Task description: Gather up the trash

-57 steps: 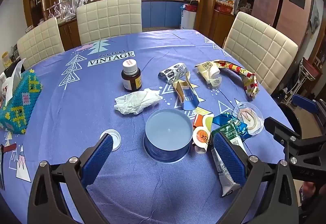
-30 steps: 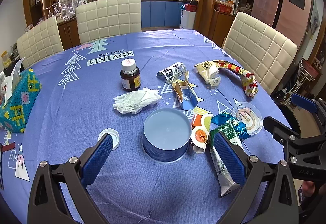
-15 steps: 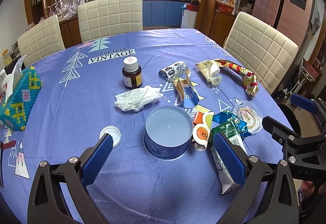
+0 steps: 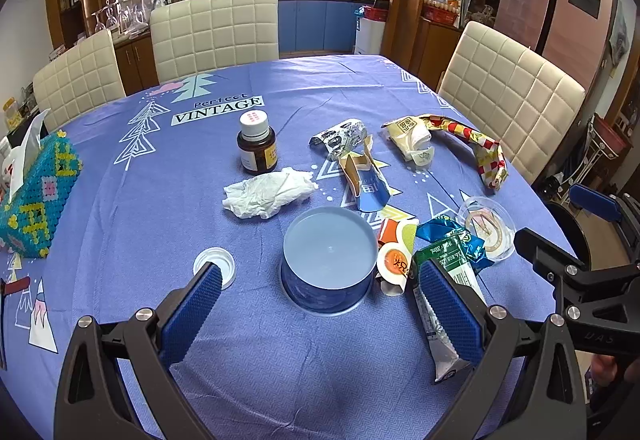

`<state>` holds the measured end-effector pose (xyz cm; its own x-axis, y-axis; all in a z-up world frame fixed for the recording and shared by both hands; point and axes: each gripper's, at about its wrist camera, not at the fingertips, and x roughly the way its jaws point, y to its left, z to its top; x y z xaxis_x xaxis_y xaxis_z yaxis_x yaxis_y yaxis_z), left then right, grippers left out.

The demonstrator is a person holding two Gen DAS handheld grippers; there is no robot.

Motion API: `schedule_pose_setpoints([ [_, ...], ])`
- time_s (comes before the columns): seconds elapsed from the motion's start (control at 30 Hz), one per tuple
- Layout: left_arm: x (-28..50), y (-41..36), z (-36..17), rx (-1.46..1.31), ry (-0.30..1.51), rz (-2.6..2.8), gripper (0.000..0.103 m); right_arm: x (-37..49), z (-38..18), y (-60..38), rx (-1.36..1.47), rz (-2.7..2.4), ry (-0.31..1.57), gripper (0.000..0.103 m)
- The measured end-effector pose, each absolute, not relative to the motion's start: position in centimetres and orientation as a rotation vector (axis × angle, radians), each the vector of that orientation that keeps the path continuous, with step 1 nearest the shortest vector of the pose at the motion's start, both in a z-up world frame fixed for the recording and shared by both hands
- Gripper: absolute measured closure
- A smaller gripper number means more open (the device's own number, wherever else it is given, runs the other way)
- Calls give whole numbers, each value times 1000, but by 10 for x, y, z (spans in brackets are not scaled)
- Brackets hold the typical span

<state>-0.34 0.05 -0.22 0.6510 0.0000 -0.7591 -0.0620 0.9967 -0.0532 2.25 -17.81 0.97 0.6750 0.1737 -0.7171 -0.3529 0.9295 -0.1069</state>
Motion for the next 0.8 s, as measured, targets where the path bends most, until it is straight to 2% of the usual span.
schedule_pose_setpoints([
  [0.8, 0, -4, -9, -72, 877, 25, 6, 24, 6, -177, -240, 302, 788, 3],
])
